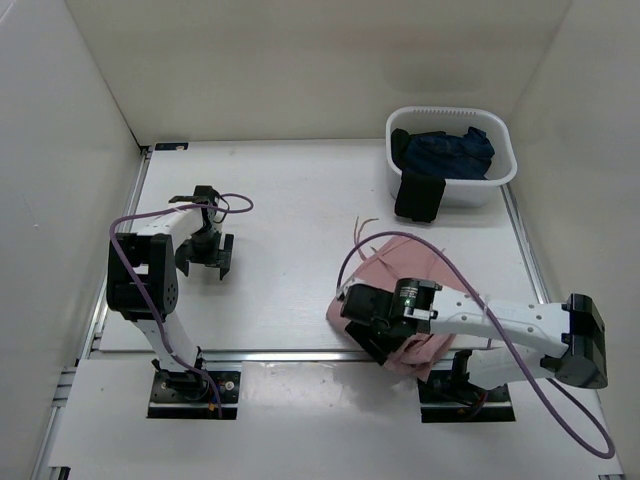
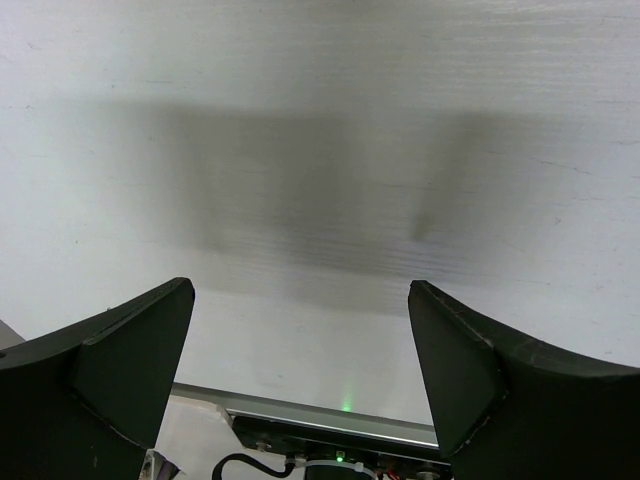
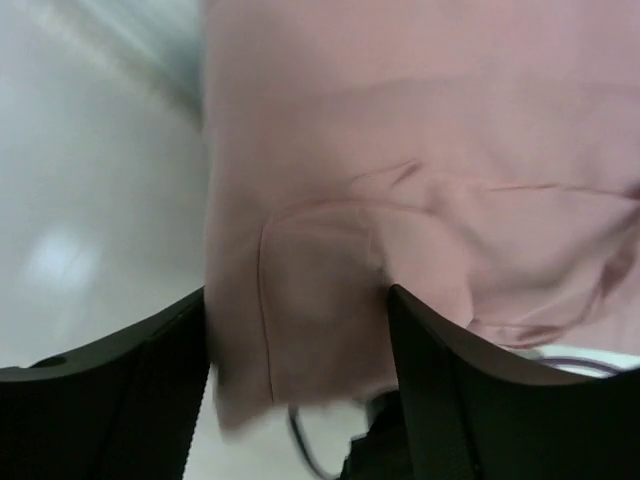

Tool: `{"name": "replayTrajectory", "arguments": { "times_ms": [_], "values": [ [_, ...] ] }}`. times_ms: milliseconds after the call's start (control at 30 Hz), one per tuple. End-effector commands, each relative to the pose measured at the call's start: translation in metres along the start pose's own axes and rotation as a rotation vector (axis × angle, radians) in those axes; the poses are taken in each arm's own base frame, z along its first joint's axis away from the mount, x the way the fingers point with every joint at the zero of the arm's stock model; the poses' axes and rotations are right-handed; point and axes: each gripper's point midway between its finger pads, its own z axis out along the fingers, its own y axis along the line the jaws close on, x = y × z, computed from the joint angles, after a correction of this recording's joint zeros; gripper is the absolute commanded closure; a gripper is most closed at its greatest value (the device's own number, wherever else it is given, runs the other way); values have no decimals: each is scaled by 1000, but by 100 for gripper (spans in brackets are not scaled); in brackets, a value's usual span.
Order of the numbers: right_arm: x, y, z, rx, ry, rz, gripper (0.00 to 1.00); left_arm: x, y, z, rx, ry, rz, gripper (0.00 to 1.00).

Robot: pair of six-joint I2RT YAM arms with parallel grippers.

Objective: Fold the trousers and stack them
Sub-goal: Fold the trousers

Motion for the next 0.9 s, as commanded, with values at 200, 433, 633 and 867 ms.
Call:
{"name": "replayTrajectory", "arguments": {
  "times_ms": [200,433,633,867],
  "values": [
    [-41,-8,-86,-61,-256,99,18,3,-1,-6,-1,-12,-3,0],
    [-26,-64,0,116,-144,364,59,6,-3,-4,8,-3,-1,0],
    [24,-32,77,-5,195,340,100,9,-1,-5,-1,-3,-1,0],
    [-66,-39,118,-197,112,509,100,13,-3,-1,8,6,1,0]
  ]
}}
